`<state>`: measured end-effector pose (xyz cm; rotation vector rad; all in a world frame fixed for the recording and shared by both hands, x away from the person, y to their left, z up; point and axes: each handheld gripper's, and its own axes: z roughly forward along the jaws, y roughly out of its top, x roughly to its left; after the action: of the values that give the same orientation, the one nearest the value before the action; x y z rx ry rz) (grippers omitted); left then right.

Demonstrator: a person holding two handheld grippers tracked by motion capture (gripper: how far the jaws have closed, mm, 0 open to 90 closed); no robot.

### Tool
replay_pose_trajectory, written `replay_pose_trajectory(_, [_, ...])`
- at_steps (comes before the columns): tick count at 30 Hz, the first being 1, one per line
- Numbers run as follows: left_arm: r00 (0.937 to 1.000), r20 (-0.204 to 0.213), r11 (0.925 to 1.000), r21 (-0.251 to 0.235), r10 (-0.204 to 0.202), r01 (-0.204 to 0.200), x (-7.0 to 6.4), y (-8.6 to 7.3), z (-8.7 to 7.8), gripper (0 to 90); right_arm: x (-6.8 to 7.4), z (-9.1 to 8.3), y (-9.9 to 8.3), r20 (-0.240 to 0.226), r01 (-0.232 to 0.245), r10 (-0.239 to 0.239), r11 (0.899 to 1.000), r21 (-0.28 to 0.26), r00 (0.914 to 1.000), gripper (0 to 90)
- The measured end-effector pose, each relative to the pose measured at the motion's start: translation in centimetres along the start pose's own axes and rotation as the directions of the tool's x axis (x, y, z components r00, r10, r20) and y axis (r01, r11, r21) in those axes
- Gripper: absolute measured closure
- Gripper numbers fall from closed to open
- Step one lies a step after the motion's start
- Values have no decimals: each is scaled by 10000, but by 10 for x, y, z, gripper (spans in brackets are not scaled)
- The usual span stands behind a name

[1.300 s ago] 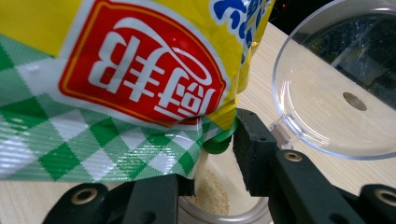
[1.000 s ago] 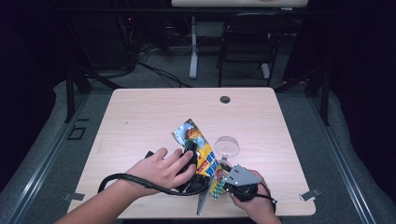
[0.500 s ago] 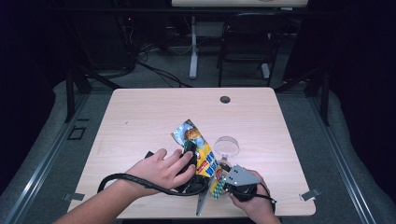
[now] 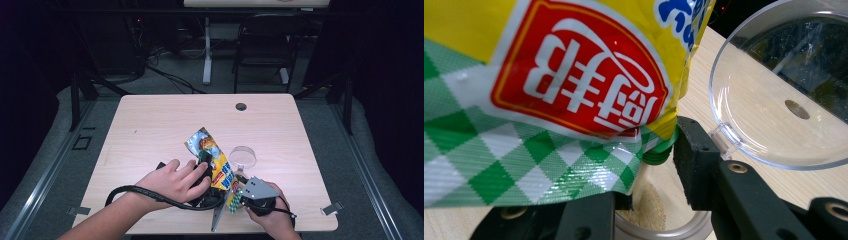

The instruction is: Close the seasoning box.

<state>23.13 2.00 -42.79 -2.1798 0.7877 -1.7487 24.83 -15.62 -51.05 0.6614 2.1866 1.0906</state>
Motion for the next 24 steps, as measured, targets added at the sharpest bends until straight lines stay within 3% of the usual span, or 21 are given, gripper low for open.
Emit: replay_pose_trajectory(24, [9999, 126, 10000, -40, 16, -15, 2, 1, -3, 849, 2, 0, 1, 5, 90, -90, 10000, 41, 10000, 705])
